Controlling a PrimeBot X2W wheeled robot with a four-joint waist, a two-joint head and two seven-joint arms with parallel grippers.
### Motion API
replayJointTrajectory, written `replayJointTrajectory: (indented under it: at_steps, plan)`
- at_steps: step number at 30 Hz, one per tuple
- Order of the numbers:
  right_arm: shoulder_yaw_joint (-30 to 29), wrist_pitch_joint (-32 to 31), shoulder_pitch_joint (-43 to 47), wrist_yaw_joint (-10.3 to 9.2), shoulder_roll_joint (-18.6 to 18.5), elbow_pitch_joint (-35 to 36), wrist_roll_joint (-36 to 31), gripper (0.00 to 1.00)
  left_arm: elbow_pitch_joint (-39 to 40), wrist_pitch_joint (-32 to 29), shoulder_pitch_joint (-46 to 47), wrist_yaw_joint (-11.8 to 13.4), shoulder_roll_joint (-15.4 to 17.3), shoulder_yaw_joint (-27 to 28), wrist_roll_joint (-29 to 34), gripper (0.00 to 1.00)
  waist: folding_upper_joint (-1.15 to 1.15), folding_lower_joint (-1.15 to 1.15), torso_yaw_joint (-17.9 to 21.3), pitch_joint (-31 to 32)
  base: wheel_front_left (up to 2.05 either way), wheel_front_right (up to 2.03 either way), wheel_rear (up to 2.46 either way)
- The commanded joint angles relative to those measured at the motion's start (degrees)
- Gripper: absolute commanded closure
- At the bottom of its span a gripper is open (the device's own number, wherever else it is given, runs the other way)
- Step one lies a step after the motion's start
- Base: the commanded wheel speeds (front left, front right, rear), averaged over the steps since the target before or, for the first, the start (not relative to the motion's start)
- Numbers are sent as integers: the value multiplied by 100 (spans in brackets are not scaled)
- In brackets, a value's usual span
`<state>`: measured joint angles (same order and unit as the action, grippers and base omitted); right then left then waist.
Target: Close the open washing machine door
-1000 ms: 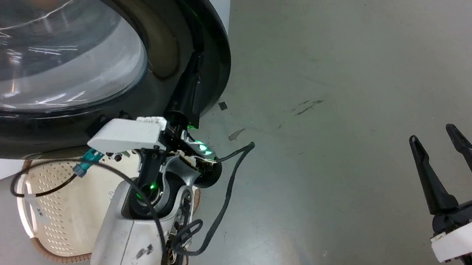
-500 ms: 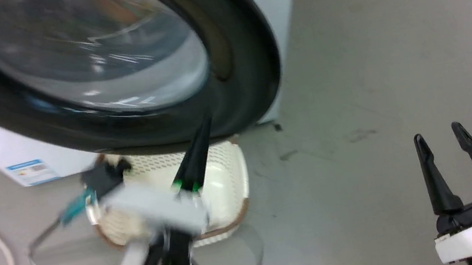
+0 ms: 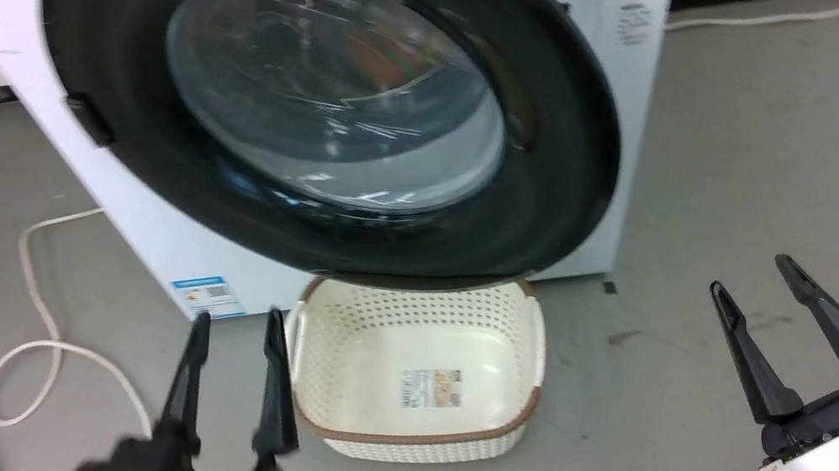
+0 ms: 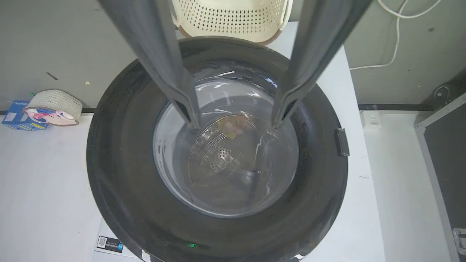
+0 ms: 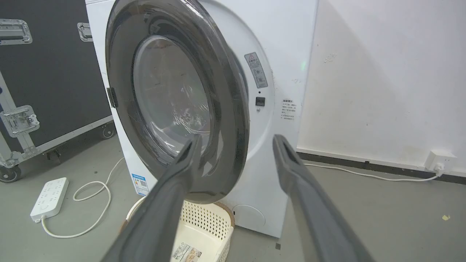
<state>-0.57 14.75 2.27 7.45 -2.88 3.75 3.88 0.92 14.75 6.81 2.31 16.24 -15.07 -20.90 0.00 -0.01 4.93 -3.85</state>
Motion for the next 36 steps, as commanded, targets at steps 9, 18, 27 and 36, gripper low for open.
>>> replayJointTrajectory:
  at_steps: [9, 18, 27, 36]
  plan:
    - [154, 25, 223, 3, 1, -103, -99, 0, 83, 24, -975, 115, -433, 359, 910, 0, 0, 1, -441, 246, 0, 0, 0]
    - [285, 25, 179, 3, 1, -566, -123, 100, -82, 24, -983, -56, -664, 431, 1307, 0, 0, 1, -790, 51, 0, 0, 0]
    - [692, -281, -696, 3, -458, -545, -148, 100, -38, 25, -643, -165, -842, 422, 1509, 0, 0, 1, -1116, -740, 0, 0, 0]
    - [855, -801, -2126, 3, -1721, -874, 583, 100, 13, 25, -195, -238, -1011, 408, 1621, 0, 0, 1, -1381, -1501, 0, 0, 0]
